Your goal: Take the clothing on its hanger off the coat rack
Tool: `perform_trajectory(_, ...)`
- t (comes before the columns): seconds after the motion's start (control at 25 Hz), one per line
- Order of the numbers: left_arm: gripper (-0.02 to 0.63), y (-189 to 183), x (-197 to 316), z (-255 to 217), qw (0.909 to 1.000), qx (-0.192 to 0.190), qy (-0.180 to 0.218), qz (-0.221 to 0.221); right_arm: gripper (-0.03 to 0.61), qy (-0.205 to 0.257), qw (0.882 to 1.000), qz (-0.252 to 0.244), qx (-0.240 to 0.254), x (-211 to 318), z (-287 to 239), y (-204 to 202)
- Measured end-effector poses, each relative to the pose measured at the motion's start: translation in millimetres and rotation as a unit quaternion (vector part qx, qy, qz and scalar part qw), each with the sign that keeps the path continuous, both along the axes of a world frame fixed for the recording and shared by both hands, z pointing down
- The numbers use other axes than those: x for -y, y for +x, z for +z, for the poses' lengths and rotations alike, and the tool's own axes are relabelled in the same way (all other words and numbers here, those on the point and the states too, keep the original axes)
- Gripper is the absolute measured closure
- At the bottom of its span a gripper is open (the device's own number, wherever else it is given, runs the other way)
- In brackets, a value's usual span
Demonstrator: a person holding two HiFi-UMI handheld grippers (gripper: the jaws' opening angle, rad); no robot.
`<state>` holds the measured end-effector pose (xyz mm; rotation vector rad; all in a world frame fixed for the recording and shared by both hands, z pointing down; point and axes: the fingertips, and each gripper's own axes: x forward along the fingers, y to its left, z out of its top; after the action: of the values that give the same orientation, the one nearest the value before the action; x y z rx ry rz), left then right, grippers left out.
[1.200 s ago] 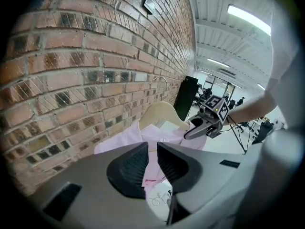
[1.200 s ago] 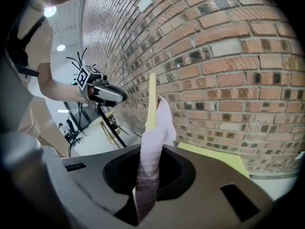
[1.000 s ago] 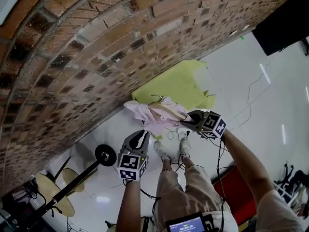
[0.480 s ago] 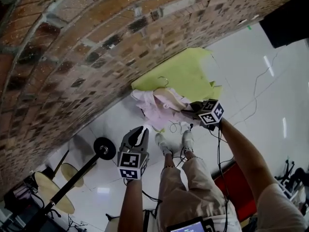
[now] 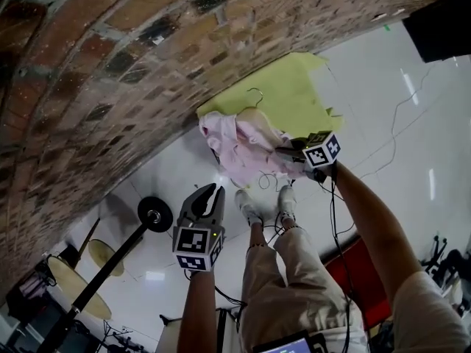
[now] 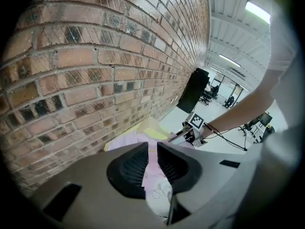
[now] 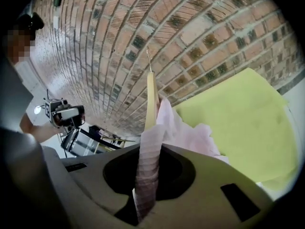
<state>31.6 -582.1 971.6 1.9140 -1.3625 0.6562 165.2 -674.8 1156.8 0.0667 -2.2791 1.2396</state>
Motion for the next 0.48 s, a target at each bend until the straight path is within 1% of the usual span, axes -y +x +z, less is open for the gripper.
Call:
perform_trajectory(0.16, 0.551, -6, 0, 11, 1.0000, -0.004, 0.000, -0.005, 0.545, -0.011, 0.999, 0.011, -0.031, 9, 43, 2)
perform_trajectory(0.28, 0.555, -7, -2, 18, 1.0000, -0.006, -0.001, -0.006, 0.545, -0.015, 0.999, 0.009, -0.042, 11, 69, 4)
perform_trajectory(0.4, 0.555, -4, -3, 30, 0.9999, -0.008, -0.002, -0.009, 0.545, -0.003, 0.998, 0.012, -0.062, 22, 95, 7)
perform_trajectory(0.48, 0.555, 1, -9, 38, 0.9998, -0.013, -0.009, -0.012, 0.546, 0.010, 0.995, 0.016, -0.097, 24, 116, 15)
